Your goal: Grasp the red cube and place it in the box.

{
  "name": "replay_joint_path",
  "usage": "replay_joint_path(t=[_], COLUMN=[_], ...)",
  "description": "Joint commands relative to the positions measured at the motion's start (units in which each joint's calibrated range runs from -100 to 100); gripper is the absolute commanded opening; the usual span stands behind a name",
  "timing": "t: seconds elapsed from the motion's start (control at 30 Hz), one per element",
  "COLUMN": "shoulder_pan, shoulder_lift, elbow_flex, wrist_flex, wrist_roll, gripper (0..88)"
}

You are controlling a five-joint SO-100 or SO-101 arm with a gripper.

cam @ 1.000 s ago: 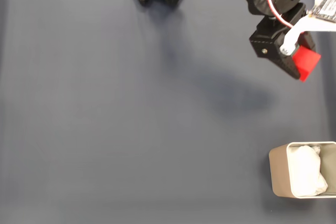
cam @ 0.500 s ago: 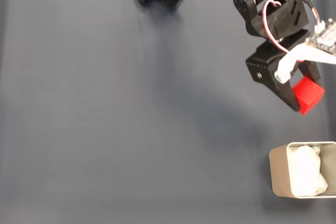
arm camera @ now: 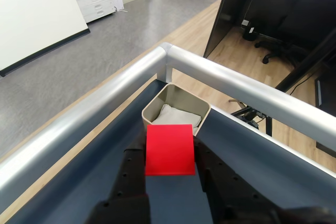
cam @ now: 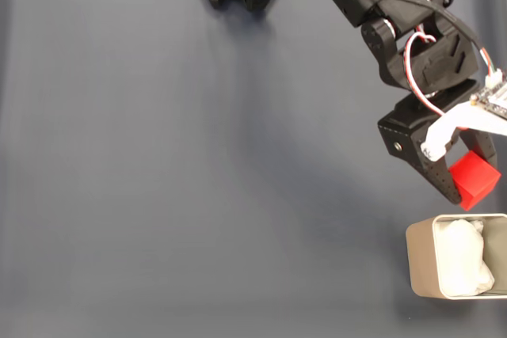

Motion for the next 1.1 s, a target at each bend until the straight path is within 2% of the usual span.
replay_joint_path(t=[0.0,1.07], shoulder_pan=[0.6,2.4], shoulder_lift=[0.9,22.0], elbow_flex=[-5.1,-29.4], wrist_flex=[0.1,0.5], wrist_roll=[-0.7,-1.1], gripper=[9.8,10.0])
